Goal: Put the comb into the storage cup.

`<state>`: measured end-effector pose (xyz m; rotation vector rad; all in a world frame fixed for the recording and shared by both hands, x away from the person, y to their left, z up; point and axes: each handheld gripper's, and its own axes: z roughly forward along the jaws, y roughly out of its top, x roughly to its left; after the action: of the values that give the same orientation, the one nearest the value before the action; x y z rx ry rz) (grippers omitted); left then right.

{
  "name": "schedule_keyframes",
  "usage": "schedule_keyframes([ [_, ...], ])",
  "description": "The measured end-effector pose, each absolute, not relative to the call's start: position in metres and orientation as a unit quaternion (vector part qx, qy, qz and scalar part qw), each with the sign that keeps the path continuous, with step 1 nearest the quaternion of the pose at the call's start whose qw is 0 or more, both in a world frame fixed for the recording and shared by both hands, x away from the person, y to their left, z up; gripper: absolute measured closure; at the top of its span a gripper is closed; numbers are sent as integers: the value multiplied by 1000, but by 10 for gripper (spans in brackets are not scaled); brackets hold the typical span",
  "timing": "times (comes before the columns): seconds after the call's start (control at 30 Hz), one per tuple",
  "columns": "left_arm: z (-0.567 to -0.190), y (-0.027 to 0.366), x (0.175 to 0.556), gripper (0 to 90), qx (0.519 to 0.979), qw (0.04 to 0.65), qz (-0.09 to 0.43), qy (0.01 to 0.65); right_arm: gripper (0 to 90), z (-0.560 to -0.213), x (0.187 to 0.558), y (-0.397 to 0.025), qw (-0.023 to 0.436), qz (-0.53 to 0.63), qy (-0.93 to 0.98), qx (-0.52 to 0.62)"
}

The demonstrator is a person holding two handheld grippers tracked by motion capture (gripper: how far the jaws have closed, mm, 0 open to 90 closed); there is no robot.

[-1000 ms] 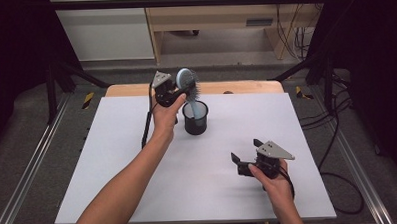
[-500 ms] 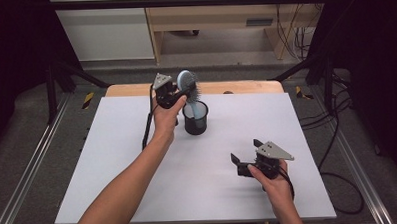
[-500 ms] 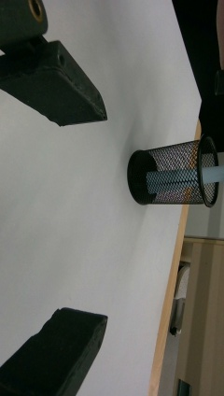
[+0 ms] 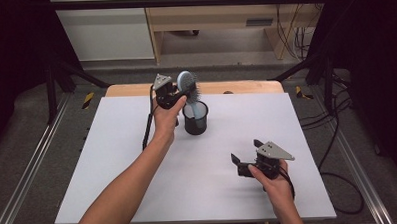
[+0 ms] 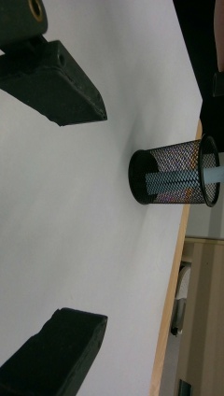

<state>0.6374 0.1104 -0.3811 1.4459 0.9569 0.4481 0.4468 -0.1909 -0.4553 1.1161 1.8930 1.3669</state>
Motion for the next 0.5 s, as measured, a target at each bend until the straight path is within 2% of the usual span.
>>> schedule_keyframes([
  [0.5, -386, 110, 638, 516, 626, 627, 194, 421, 42, -456, 447, -191, 272, 508, 703, 417],
])
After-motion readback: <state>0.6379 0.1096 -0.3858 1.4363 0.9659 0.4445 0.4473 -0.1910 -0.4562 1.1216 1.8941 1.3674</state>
